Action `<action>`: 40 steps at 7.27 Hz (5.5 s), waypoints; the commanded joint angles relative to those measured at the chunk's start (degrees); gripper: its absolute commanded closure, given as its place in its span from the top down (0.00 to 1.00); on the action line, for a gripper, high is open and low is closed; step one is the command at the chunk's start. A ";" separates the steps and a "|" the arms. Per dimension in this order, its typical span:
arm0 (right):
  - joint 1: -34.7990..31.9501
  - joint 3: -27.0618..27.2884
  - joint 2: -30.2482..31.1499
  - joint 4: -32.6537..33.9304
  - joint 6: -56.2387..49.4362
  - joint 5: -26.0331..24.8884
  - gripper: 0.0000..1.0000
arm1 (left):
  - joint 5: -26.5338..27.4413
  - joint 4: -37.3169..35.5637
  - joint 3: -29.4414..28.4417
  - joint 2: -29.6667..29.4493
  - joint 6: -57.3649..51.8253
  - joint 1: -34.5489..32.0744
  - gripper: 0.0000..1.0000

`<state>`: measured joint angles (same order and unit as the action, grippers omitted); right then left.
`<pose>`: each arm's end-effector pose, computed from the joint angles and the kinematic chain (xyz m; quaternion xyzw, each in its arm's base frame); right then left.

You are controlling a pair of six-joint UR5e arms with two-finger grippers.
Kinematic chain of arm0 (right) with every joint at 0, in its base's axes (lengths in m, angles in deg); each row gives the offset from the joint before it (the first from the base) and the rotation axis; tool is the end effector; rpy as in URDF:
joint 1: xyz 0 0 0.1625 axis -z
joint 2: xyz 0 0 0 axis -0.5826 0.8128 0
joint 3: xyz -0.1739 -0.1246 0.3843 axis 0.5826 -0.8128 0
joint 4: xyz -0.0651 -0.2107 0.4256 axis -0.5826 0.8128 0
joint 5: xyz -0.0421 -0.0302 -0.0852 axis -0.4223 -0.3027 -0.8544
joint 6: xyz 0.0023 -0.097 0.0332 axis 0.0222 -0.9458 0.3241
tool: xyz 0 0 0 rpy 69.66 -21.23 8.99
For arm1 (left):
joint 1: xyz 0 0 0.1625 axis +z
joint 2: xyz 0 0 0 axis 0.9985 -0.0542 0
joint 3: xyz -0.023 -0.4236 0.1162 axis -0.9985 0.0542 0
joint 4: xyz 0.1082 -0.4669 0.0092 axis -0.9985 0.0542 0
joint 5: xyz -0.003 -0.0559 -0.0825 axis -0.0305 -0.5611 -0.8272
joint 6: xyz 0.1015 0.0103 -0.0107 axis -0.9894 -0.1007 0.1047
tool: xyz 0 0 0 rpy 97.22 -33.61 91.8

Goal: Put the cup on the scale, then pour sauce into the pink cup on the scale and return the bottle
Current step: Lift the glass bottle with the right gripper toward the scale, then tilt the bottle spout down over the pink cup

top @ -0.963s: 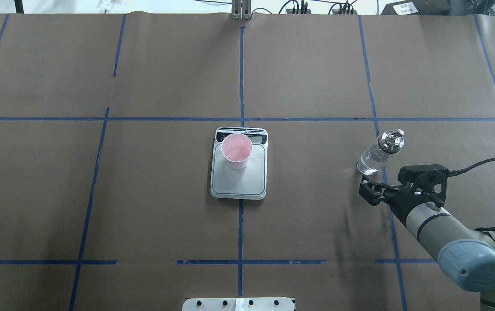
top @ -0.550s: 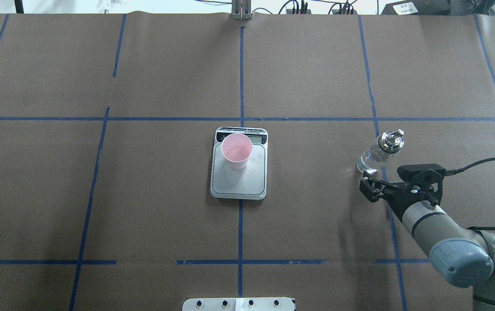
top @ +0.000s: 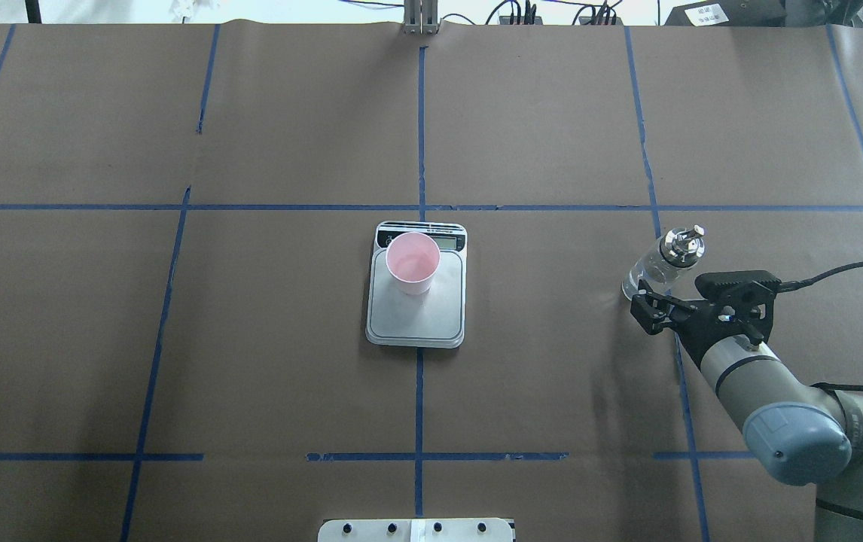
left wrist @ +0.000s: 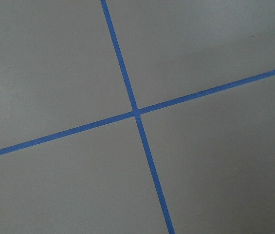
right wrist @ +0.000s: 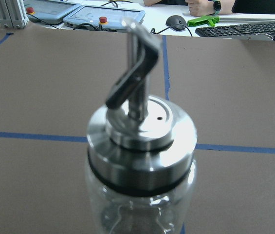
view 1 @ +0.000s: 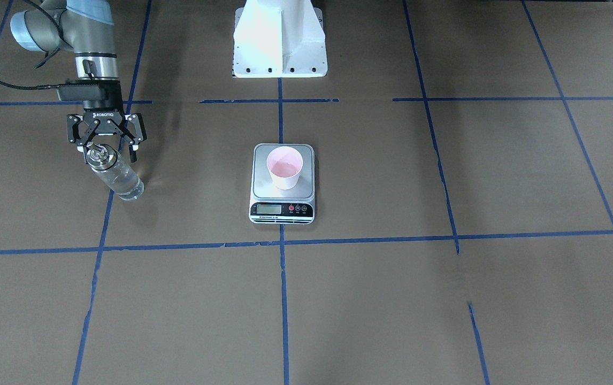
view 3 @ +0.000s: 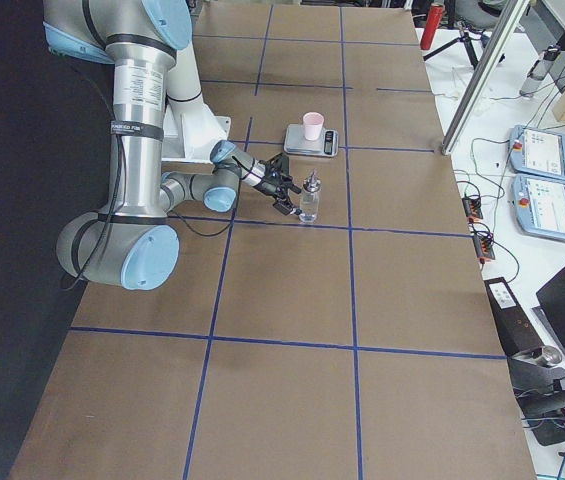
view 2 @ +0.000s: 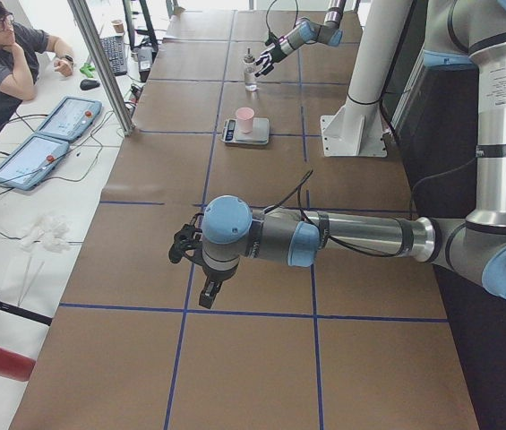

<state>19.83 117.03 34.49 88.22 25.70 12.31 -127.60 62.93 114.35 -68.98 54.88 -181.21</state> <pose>-0.4532 -0.3341 0.4497 0.4043 -0.3212 0.1452 0.8440 -0.0962 -0.5200 0.6133 0.1423 0.3910 0.1033 0.9034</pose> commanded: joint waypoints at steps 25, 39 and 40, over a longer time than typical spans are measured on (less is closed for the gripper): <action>-4.50 -1.81 -13.74 0.79 -23.79 -2.83 0.00 | 0.09 -0.09 0.19 0.09 0.00 -0.07 1.00; 3.23 -10.06 -34.66 44.65 -59.37 -26.37 0.00 | 0.00 0.09 0.71 2.11 -0.44 0.01 1.00; 3.23 -11.20 -35.36 44.65 -59.64 -26.47 0.00 | 0.00 0.09 0.80 2.37 -0.44 0.01 1.00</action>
<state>23.03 107.22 -0.25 132.76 -33.00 -13.65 -127.60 63.01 114.93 -66.96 54.46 -181.20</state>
